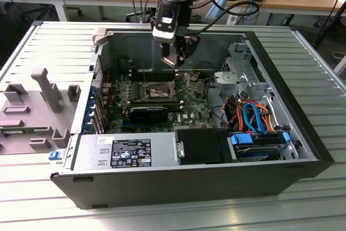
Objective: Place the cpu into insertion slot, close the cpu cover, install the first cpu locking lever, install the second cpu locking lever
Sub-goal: 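Place the cpu into insertion slot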
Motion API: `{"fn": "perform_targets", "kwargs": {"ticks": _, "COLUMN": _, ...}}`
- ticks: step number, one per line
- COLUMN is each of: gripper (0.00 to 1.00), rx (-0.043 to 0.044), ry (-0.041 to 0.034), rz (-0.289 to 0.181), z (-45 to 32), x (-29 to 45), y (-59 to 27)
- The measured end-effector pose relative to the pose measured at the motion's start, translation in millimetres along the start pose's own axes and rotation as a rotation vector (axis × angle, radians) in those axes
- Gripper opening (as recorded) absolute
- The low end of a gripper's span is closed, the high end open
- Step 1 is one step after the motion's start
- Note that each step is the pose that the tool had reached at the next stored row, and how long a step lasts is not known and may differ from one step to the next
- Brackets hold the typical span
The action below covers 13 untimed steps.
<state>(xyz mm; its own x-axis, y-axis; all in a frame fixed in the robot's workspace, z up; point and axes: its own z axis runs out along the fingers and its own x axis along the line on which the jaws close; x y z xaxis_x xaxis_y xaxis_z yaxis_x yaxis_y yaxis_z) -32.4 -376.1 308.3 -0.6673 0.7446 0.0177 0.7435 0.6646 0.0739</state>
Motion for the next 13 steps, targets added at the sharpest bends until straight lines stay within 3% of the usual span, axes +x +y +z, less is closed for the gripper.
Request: {"fn": "perform_targets", "kwargs": {"ticks": 13, "gripper": 0.54, "rx": -0.0005, "ry": -0.0020, "rz": 0.028, "z": 0.0, "x": 0.0, "y": 0.0}}
